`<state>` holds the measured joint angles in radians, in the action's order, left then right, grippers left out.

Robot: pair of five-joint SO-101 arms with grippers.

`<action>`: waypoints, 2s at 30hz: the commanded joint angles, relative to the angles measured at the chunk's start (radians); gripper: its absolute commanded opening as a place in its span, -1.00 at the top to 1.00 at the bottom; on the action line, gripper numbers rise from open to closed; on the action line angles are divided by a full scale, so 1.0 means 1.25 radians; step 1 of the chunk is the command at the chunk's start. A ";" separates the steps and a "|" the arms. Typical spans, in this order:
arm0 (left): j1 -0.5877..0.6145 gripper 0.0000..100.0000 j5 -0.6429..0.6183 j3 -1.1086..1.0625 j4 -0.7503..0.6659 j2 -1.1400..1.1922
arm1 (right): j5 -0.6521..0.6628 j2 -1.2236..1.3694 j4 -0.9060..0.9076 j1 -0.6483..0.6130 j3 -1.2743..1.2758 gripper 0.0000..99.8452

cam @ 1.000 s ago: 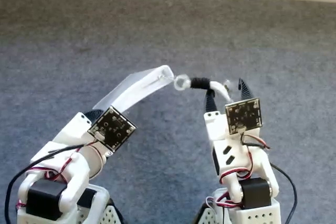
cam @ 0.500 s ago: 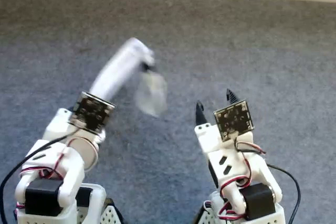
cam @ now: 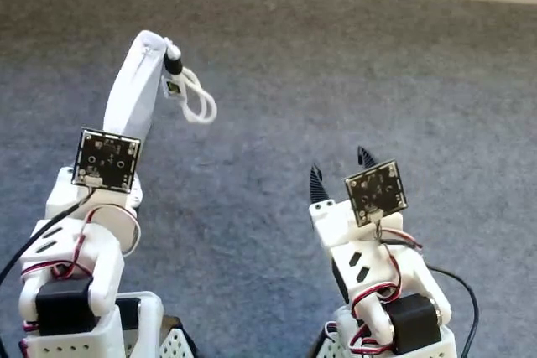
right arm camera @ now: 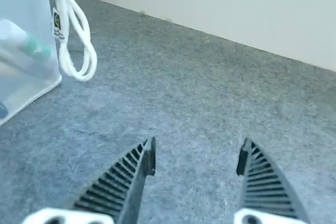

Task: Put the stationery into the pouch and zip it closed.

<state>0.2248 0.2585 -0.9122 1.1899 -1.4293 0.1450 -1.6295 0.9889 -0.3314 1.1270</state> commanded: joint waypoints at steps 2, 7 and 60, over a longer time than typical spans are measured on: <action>-0.104 0.99 -0.042 -0.029 -0.037 -0.008 | -0.012 0.002 0.004 -0.007 -0.046 0.53; -0.190 0.99 -0.080 -0.087 -0.087 -0.008 | -0.014 0.002 0.006 -0.006 -0.044 0.53; -0.380 0.65 -0.309 0.045 0.047 -0.015 | -0.028 0.002 -0.013 -0.004 0.002 0.56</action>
<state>-0.2754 -0.1174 -0.8907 1.2513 -1.4415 0.1358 -1.6295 0.9920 -0.3314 1.1347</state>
